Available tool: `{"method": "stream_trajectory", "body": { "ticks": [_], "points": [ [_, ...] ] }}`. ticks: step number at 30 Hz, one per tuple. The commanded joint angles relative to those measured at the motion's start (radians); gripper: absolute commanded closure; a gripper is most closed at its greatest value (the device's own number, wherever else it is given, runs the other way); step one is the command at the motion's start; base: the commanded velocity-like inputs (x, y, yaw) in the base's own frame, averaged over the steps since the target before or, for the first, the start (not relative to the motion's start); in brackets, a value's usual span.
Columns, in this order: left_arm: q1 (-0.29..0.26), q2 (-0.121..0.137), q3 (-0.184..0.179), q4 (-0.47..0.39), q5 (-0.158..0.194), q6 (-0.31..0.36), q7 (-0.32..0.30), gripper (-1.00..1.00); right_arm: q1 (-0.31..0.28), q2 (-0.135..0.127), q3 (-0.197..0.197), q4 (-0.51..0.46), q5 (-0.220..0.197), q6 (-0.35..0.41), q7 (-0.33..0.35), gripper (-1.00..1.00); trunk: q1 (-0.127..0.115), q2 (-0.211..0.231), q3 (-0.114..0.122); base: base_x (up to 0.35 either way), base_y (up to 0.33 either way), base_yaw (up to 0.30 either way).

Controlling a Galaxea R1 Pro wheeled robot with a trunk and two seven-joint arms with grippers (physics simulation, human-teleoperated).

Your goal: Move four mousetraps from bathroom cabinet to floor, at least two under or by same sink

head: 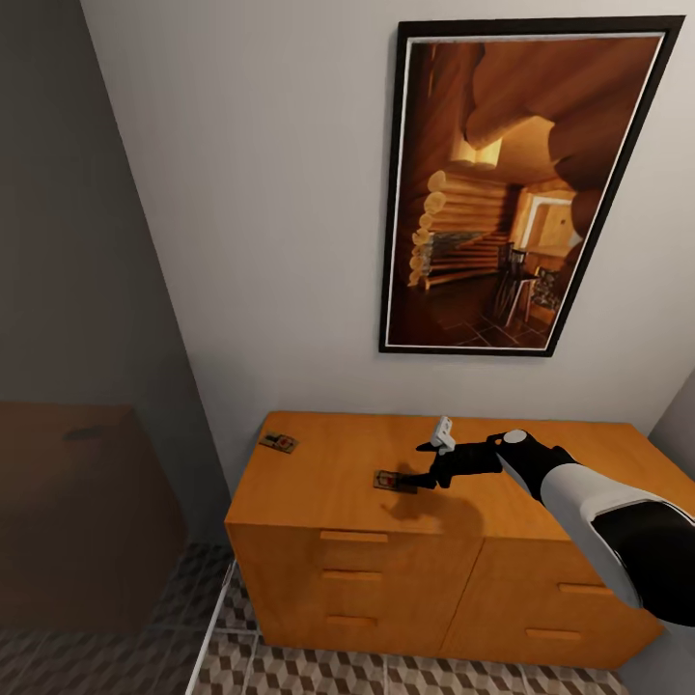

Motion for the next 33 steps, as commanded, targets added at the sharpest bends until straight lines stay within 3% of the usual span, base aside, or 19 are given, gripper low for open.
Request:
{"method": "stream_trajectory", "body": {
  "ticks": [1,33],
  "points": [
    [-0.002,-0.001,-0.008,0.003,0.004,-0.005,0.002,-1.00,-0.001,0.000,-0.004,-0.001,0.010,-0.008,0.000,-1.00,0.001,-0.002,-0.002,0.017,0.005,0.000],
    [-0.002,-0.001,-0.008,0.003,0.004,-0.005,0.002,-1.00,-0.001,0.001,-0.004,0.001,0.010,-0.008,-0.020,-1.00,0.001,-0.002,-0.002,0.002,0.001,0.000]
  ]
}}
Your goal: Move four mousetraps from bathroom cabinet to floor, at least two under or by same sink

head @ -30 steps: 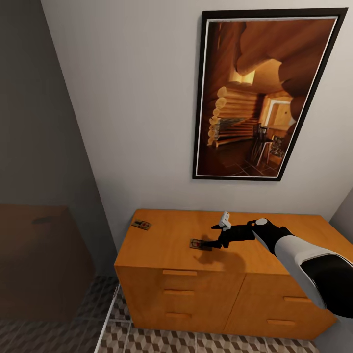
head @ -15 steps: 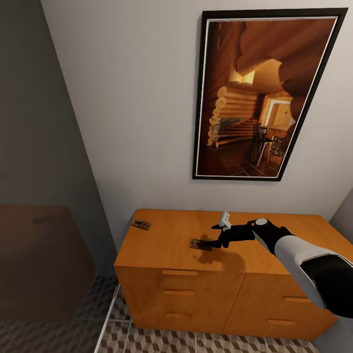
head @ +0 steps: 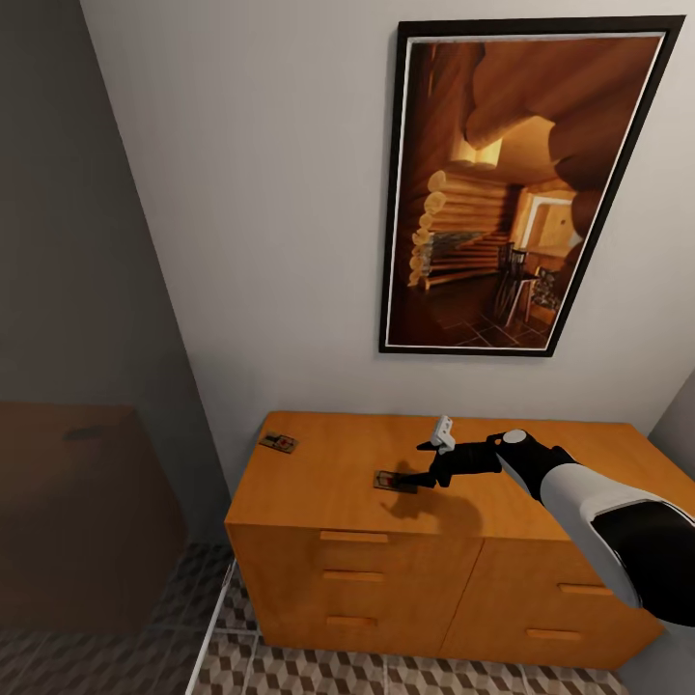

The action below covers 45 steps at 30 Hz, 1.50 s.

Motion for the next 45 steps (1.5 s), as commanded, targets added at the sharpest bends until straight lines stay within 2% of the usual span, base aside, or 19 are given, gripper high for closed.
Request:
{"method": "stream_trajectory", "body": {
  "ticks": [1,27,36,45],
  "points": [
    [-0.002,-0.001,-0.009,0.003,0.004,-0.005,0.002,-1.00,-0.001,0.000,-0.003,-0.001,0.010,-0.008,-0.001,-1.00,0.001,-0.002,-0.002,0.000,0.000,0.000],
    [-0.002,-0.001,-0.009,0.003,0.004,-0.005,0.002,-1.00,-0.001,-0.003,-0.003,0.000,0.013,-0.009,-0.007,-1.00,0.001,-0.002,-0.002,0.000,0.000,0.000],
    [-0.002,-0.001,-0.009,0.003,0.004,-0.005,0.002,-1.00,-0.001,-0.004,-0.003,0.000,0.013,-0.010,-0.054,-1.00,0.001,-0.002,-0.002,0.000,0.000,0.000],
    [-0.002,-0.001,-0.009,0.003,0.004,-0.005,0.002,-1.00,-0.001,-0.002,-0.003,0.000,0.013,-0.010,-0.069,-1.00,0.001,-0.002,-0.002,0.000,0.000,0.000]
  ]
}}
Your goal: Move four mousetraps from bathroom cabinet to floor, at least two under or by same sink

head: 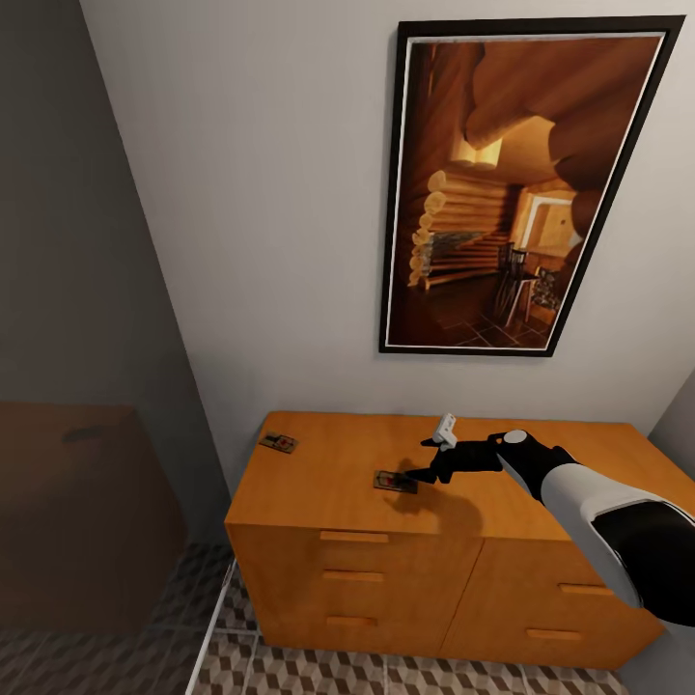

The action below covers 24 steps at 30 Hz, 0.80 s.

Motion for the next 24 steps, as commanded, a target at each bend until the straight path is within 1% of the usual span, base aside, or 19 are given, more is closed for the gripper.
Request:
{"method": "stream_trajectory", "body": {
  "ticks": [1,7,17,24],
  "points": [
    [-0.002,-0.001,-0.009,0.003,0.004,-0.005,0.002,-1.00,-0.001,0.000,-0.003,-0.001,0.010,-0.008,0.000,-1.00,0.001,-0.002,-0.002,0.000,0.000,0.000],
    [-0.002,-0.001,-0.009,0.003,0.004,-0.005,0.002,-1.00,-0.001,0.004,-0.002,-0.001,0.010,-0.007,-0.001,-1.00,0.001,-0.002,-0.002,0.000,0.000,0.000],
    [-0.002,-0.001,-0.009,0.003,0.004,-0.005,0.002,-1.00,0.001,0.040,-0.002,0.009,0.013,-0.007,-0.009,-1.00,0.001,-0.002,-0.002,0.000,0.000,0.000],
    [-0.002,-0.001,-0.009,0.003,0.004,-0.005,0.002,-1.00,0.003,0.048,-0.002,0.012,0.013,-0.007,-0.022,-1.00,0.001,-0.002,-0.002,0.000,0.000,0.000]
  ]
}}
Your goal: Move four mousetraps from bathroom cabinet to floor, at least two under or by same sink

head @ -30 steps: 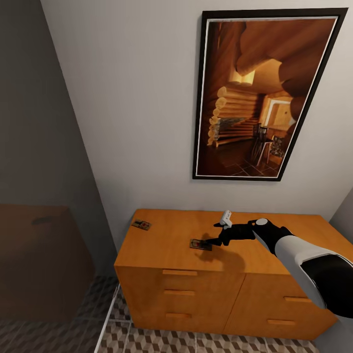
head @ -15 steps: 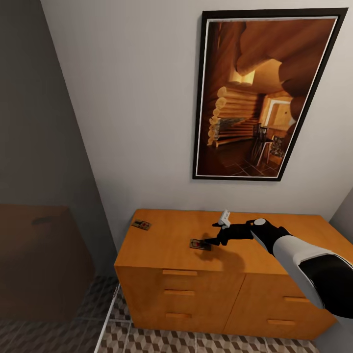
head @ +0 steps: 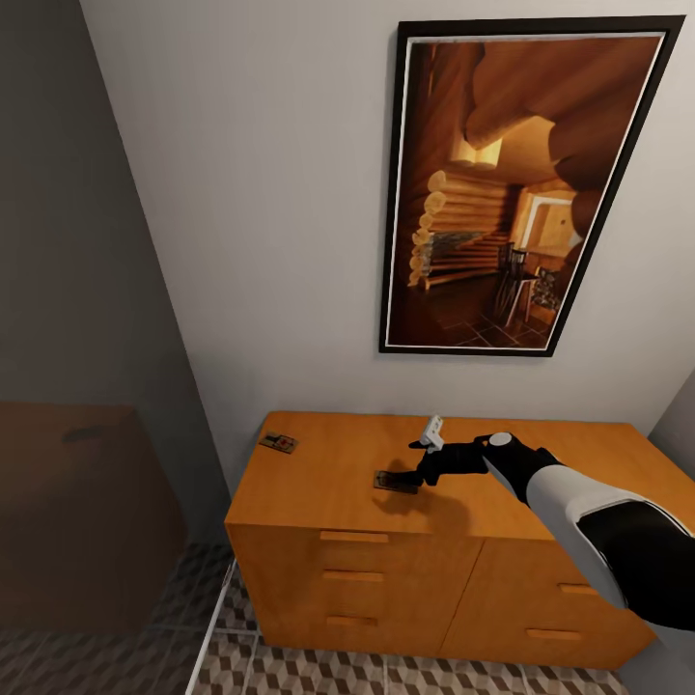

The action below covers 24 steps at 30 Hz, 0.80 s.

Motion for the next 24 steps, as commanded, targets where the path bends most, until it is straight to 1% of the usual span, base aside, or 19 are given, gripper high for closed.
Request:
{"method": "stream_trajectory", "body": {
  "ticks": [1,24],
  "points": [
    [-0.002,-0.001,-0.009,0.003,0.004,-0.005,0.002,-1.00,-0.001,0.000,-0.003,0.000,0.011,-0.008,0.000,-1.00,0.001,-0.002,-0.002,0.000,0.000,0.000],
    [-0.002,-0.001,-0.009,0.003,0.004,-0.005,0.002,-1.00,0.001,-0.005,-0.002,0.002,0.014,-0.008,-0.004,-1.00,0.001,-0.002,-0.002,0.000,0.000,0.000]
  ]
}}
